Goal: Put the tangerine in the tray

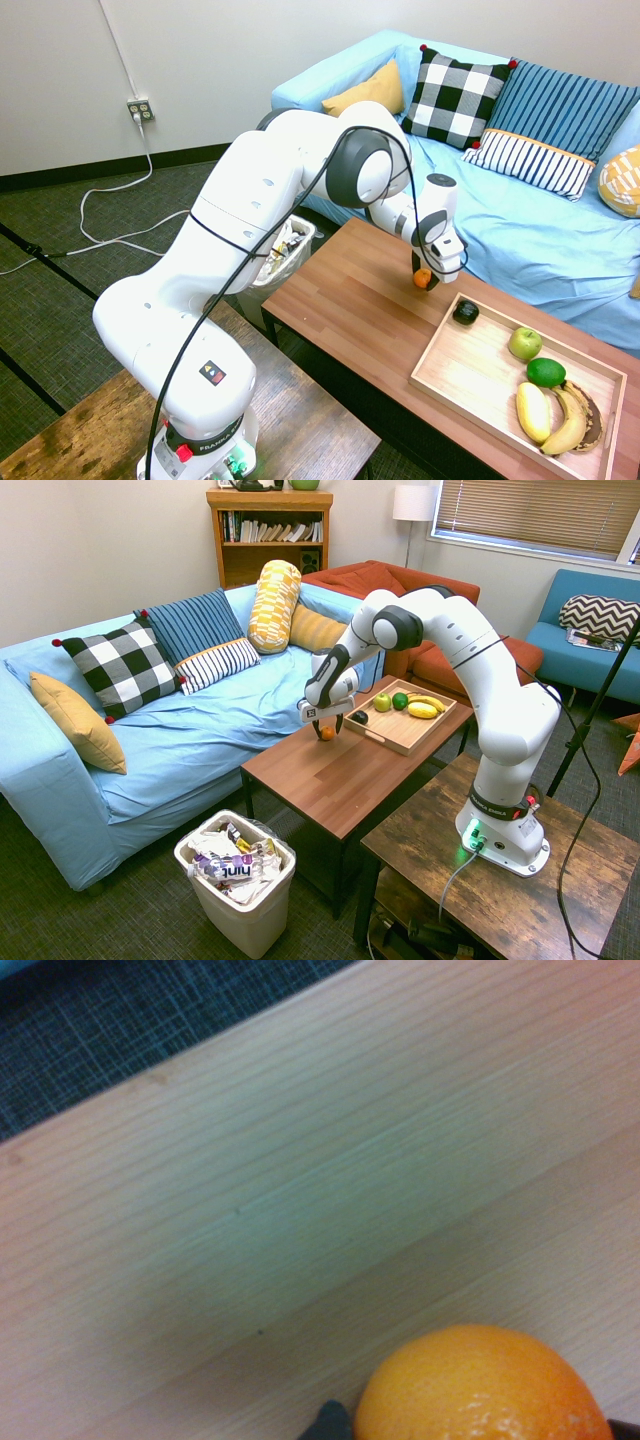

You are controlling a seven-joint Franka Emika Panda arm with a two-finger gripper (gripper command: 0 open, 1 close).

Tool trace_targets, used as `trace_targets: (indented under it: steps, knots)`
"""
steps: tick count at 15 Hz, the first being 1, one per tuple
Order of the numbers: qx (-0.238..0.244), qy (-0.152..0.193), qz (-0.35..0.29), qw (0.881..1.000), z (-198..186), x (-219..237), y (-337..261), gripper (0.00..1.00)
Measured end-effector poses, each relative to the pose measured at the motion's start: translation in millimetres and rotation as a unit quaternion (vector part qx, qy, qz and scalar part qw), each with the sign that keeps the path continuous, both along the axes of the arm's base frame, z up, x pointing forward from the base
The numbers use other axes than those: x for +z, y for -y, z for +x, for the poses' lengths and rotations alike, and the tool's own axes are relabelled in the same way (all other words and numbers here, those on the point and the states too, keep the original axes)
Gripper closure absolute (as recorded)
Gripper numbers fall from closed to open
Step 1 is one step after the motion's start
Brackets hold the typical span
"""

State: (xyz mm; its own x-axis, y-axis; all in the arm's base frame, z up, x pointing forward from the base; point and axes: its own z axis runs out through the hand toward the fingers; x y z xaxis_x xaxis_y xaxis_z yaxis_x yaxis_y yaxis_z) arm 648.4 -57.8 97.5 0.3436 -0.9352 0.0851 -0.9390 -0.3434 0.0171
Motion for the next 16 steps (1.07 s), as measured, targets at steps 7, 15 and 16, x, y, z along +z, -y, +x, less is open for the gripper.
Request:
trace_targets:
  steps: [7, 15, 16]
  knots:
    - [0.021, 0.011, 0.007, 1.000, 6.5, 50.4, 1.2, 1.00]
    - [-0.060, -0.006, -0.032, 0.998, -130.9, 177.7, 190.7, 1.00]
    - [-0.076, -0.011, -0.031, 0.997, -152.9, 169.8, 211.9, 1.00]
